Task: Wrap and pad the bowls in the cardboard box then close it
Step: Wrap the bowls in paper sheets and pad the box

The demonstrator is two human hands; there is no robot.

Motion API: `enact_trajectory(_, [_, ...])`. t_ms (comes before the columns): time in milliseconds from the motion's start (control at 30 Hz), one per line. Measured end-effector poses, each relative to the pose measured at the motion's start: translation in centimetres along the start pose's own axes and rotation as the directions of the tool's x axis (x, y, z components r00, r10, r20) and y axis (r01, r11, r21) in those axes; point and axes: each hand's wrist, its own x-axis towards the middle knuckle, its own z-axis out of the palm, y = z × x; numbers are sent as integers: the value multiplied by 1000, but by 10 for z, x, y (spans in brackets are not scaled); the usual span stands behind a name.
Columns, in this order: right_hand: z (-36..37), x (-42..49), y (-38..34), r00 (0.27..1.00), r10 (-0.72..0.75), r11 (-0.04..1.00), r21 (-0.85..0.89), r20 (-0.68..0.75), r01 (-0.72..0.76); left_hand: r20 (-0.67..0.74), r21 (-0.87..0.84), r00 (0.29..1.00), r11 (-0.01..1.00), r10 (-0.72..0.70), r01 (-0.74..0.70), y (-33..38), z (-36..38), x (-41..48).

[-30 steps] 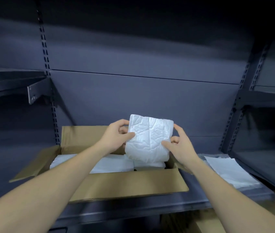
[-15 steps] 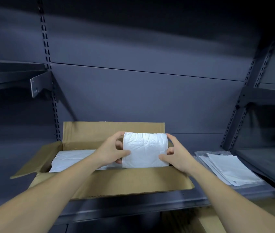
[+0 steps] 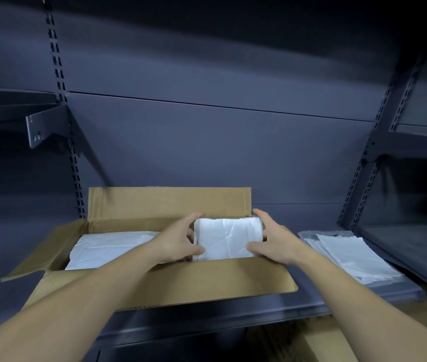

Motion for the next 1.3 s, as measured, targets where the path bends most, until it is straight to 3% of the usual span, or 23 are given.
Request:
enact_trajectory(100, [5, 1, 2, 998, -19, 999, 37, -60, 21, 8, 100, 1000, 995, -2, 2, -5, 3, 2])
enact_trajectory(333, [0, 8, -1, 996, -47, 995, -93, -71, 41, 82, 19, 990, 993, -118, 116, -8, -8, 8])
enact_trajectory(467, [5, 12, 0, 999, -41, 970, -239, 18, 45, 144, 191, 985, 980, -91, 62, -14, -5, 6])
enact_trajectory(667, [8, 24, 1, 1000, -16, 945, -327, 17, 21, 147, 276, 986, 961, -77, 34, -8, -11, 12])
enact_trajectory(800, [11, 29, -1, 998, 30, 922, -388, 47, -9, 4, 458, 995, 884, 100, -91, -13, -12, 18])
enact_trajectory(867, [8, 31, -4, 999, 42, 932, -361, 6, -37, 10, 494, 978, 849, 210, -188, -18, -9, 21])
enact_trajectory(967, [4, 31, -8, 999, -15, 954, -300, -34, 4, 80, 467, 961, 842, 264, -270, -23, -4, 25])
enact_trajectory(1133, [15, 27, -17, 986, -94, 978, -172, 141, 118, 163, 433, 951, 846, 264, -310, -27, 3, 33])
enact_trajectory(1300, [24, 37, -15, 955, -99, 949, -262, 279, 174, 258, 402, 935, 854, 242, -332, -24, 3, 34])
